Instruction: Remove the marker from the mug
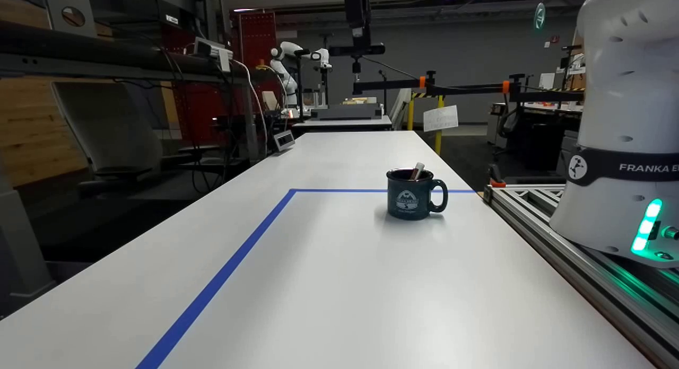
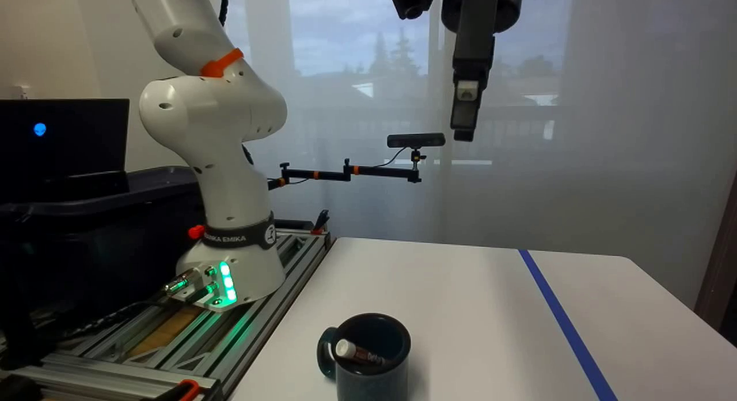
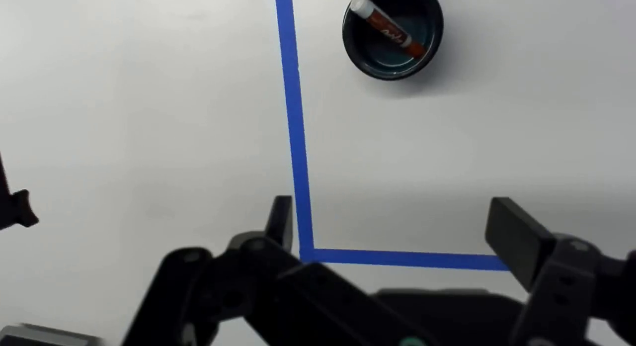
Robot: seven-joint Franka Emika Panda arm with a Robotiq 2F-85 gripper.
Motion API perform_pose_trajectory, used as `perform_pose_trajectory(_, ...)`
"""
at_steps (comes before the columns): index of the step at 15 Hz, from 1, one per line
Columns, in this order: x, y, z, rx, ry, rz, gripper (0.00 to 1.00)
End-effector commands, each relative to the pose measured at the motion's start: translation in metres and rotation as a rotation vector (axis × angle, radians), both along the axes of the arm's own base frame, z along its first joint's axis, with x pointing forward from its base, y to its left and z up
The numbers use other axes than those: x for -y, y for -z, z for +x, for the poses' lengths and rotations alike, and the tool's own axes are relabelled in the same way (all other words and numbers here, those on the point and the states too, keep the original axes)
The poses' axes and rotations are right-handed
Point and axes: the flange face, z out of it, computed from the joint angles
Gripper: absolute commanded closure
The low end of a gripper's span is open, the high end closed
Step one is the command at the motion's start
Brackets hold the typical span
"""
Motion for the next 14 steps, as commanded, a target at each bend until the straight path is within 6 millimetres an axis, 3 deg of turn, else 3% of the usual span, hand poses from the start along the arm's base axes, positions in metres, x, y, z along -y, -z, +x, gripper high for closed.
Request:
perform_pose_trajectory(1, -0.014, 0.039, -0.013, -0.082, -0.183, 0.037, 0.00)
perform_pose_trajectory(5, -0.013, 0.083, -0.034, -0.227, -0.362, 0.080, 0.00)
perform_pose_trajectory(11, 0.017, 0.143, -0.062, -0.421, -0.635, 0.106, 0.00)
perform_pose_trajectory(12, 0.021, 0.149, -0.062, -0.442, -0.627, 0.091, 0.00)
perform_pose_trajectory(13, 0.014, 0.138, -0.060, -0.410, -0.573, 0.109, 0.00)
perform_pose_trajectory(14, 0.017, 0.144, -0.061, -0.427, -0.586, 0.108, 0.00)
